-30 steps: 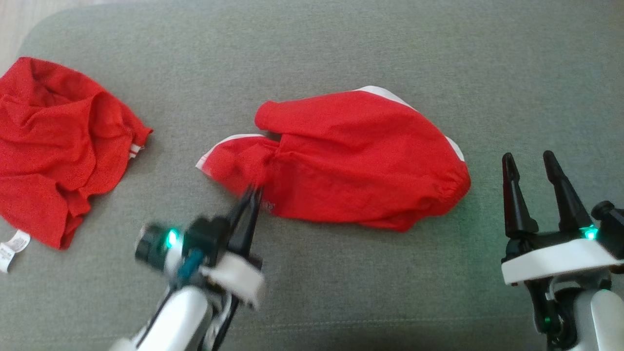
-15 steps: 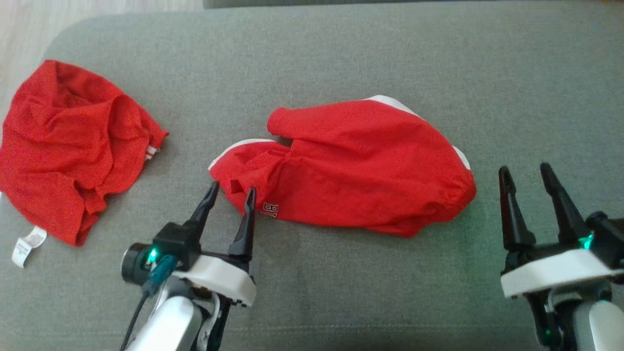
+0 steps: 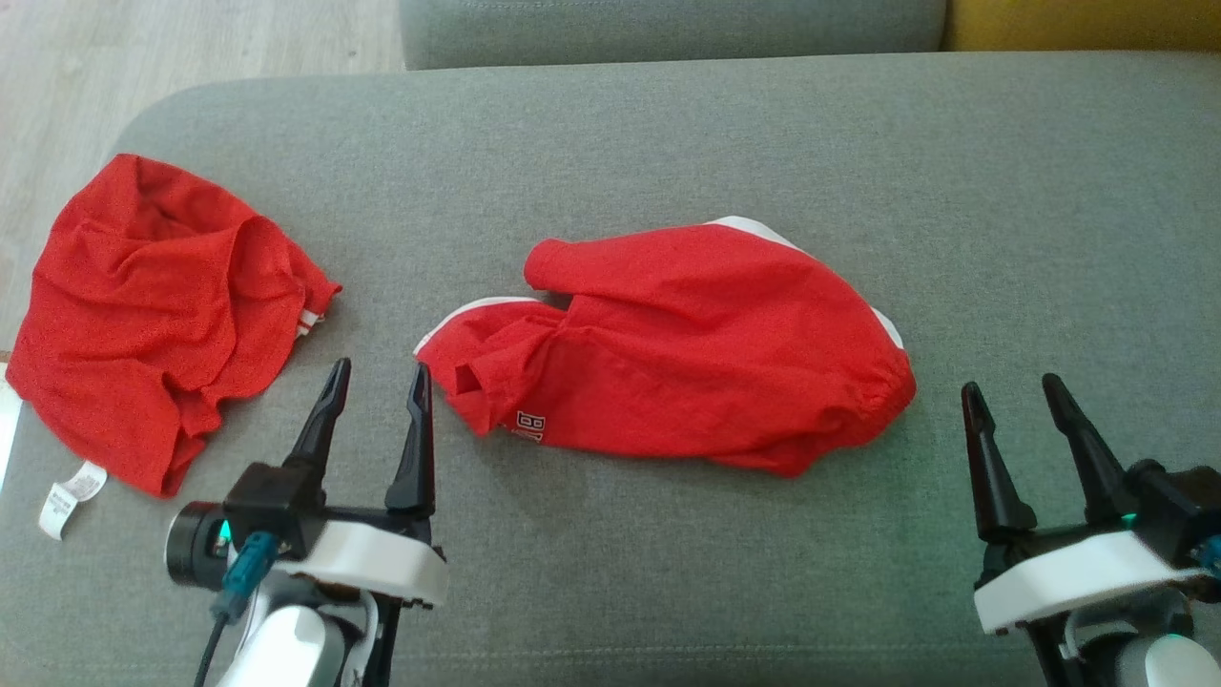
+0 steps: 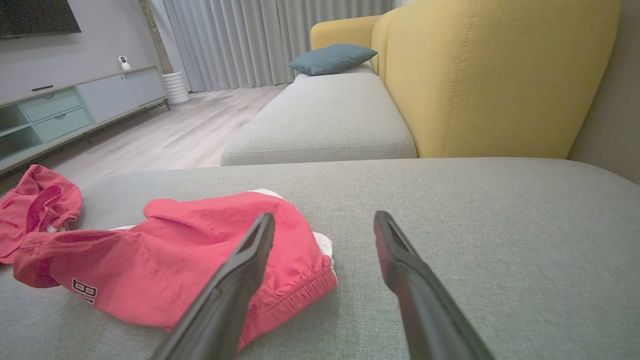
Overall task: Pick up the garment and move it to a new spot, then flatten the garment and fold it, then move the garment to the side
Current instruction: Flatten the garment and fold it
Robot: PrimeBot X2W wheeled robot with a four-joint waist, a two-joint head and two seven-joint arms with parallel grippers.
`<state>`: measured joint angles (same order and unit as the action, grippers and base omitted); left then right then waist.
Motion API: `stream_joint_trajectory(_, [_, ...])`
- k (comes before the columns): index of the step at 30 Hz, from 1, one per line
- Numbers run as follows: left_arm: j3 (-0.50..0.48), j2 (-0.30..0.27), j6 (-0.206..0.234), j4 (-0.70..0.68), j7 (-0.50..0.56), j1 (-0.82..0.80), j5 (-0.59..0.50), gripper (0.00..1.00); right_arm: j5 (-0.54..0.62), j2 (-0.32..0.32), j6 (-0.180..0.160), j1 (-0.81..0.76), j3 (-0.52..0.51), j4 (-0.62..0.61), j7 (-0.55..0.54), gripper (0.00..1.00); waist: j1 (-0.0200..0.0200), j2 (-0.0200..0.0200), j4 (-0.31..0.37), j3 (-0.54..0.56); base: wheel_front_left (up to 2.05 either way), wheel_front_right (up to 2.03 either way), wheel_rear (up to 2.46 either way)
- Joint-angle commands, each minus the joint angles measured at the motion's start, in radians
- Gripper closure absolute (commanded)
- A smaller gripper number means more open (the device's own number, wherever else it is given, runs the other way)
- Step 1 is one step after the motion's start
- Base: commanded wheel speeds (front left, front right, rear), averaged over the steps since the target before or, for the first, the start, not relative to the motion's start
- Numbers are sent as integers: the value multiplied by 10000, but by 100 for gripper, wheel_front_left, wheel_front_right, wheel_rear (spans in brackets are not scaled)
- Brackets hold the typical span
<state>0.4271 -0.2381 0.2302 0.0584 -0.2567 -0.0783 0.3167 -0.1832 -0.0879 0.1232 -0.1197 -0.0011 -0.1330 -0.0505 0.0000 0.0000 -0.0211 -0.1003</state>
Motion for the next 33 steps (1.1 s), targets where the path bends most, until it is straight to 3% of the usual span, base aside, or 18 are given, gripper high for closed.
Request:
stream_joint_trajectory(1, [-448,-181,74,-398,-51,-326,-61,0,60,-74,75,234,251,-410,-24,0,0,0,10,-11,0,0,0])
stream_joint_trajectory(19, [-177,-188,-56,-325,78,-646,-137,0,45,-12,75,400,248,-491,-23,0,0,0,33,-324,0,0,0])
stream_joint_trajectory(26, [586,318,-963,448,1083,-2488,-15,0,37,-52,75,710,342,-596,-54,0,0,0,146,-1020,0,0,0])
stream_joint_trajectory(33, [1097,1055,-1957,3000,2351,-4641,402,0,-86,-82,75,1127,585,-439,12,0,0,0,697,-1700,0,0,0])
